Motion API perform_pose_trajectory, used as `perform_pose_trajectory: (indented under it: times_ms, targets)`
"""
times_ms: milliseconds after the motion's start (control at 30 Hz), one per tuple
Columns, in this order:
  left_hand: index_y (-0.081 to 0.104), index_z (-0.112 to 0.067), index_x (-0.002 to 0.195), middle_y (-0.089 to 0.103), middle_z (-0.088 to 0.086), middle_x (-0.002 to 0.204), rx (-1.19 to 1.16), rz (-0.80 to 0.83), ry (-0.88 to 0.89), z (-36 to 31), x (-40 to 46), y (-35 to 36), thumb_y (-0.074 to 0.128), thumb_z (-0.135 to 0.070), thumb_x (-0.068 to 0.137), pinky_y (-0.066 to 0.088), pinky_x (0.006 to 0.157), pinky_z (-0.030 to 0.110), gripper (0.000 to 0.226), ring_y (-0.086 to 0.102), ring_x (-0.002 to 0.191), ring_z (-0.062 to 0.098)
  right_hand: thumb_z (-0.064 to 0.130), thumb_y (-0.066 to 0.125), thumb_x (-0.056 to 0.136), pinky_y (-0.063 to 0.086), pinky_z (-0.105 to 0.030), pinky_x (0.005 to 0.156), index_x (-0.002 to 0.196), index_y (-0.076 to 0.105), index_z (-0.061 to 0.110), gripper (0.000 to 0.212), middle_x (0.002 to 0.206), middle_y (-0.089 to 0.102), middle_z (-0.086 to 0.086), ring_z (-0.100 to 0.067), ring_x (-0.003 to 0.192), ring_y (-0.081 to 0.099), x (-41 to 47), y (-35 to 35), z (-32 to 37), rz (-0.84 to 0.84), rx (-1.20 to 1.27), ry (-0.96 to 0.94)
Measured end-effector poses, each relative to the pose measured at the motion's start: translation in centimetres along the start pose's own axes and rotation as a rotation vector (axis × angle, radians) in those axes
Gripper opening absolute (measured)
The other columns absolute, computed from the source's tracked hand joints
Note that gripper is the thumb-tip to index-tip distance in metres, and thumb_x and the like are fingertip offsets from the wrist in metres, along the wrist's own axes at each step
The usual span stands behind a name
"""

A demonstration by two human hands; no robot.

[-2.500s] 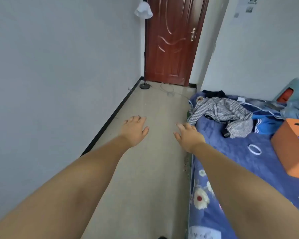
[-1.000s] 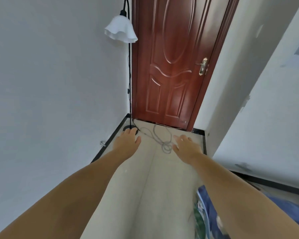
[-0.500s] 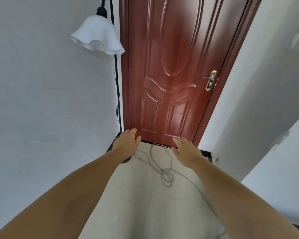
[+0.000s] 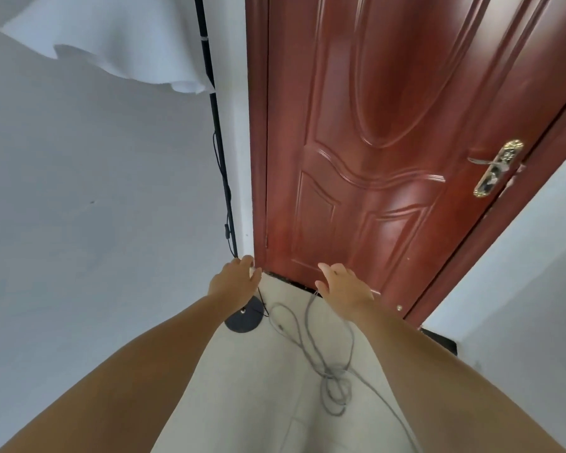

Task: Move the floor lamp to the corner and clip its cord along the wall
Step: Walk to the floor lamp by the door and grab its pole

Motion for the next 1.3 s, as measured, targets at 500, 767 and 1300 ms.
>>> perform_pose_trajectory:
  times_ms: [500,767,1300]
  targets:
    - [0.043,-0.019,0.132,0.059,0.008,0.126,-0.078,0.163,-0.393,9.6,19.3,10.4,0.036,-0.046,0.096,0.045,0.086,0.037,0.046,0.056,0.114,0.026,0.038,0.032,0.097,0.045,-0.041,0.089,0.141,0.031,0.017,0.049,0.138,0.044,-0.010,-0.029,0.122,0.046,27.7,9.7,0.9,0.180,0.129,-0.195]
    - [0.034,-0.014,0.139,0.052,0.015,0.135,-0.229,0.151,-0.731,17.7,29.2,19.2,0.042,-0.031,0.094,0.041,0.095,0.041,0.049,0.051,0.121,0.032,0.038,0.035,0.096,0.047,-0.040,0.092,0.142,0.031,0.020,0.049,0.137,0.047,-0.009,-0.027,0.121,0.049,37.8,21.6,0.4,0.312,0.250,-0.161]
    - [0.054,-0.007,0.077,0.069,0.009,0.066,-1.155,-0.249,-1.061,19.5,31.9,23.2,0.039,-0.010,0.091,0.055,0.071,0.032,0.020,0.067,0.070,0.022,0.024,0.055,0.085,0.046,-0.043,0.097,0.127,0.049,0.018,0.043,0.125,0.057,-0.004,-0.022,0.119,0.052,44.1,31.8,7.6,0.711,0.519,-0.270]
Point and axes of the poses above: each hand's wrist, its own x-axis towards the middle knuckle, its own y-axis out of the palm, z = x × y, the point moved 4 cm from there along x, towards the middle knuckle
